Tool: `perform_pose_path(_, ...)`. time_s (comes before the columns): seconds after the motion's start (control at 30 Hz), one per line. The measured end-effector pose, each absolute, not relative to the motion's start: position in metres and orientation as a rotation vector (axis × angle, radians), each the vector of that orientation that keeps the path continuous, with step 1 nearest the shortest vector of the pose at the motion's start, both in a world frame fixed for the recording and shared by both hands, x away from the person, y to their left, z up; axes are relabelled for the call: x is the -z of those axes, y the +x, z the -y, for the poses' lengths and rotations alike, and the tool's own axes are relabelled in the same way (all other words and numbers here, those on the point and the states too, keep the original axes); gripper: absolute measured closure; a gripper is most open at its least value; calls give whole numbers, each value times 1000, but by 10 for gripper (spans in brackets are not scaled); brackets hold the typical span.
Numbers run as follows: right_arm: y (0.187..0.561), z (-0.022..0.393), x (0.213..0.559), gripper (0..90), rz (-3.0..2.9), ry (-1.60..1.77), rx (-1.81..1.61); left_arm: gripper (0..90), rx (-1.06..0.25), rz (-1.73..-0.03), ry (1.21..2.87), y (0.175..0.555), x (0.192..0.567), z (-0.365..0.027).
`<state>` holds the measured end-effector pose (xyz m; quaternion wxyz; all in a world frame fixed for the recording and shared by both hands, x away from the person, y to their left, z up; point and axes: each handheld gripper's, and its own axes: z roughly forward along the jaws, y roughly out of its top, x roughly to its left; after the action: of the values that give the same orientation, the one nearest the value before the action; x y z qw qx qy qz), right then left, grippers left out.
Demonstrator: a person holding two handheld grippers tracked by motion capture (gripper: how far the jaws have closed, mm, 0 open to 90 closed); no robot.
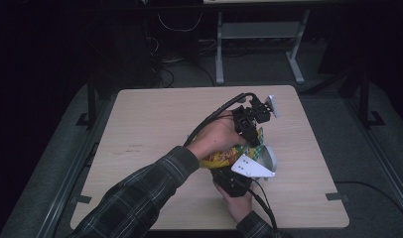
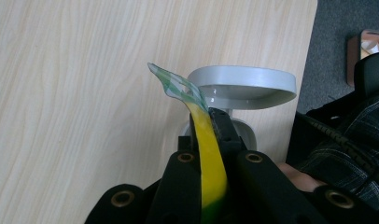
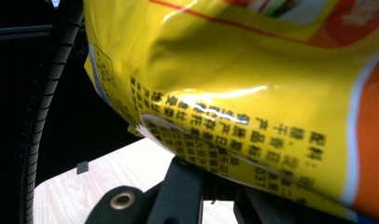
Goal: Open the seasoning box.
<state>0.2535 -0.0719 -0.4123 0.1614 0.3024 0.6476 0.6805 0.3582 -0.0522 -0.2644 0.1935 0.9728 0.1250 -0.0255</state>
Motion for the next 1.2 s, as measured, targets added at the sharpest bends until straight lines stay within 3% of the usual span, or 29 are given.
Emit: perform_pose_path(1.2, 254, 73, 412, 900, -1849, 867, -1944, 900, 63, -350, 2732, 359, 265, 54)
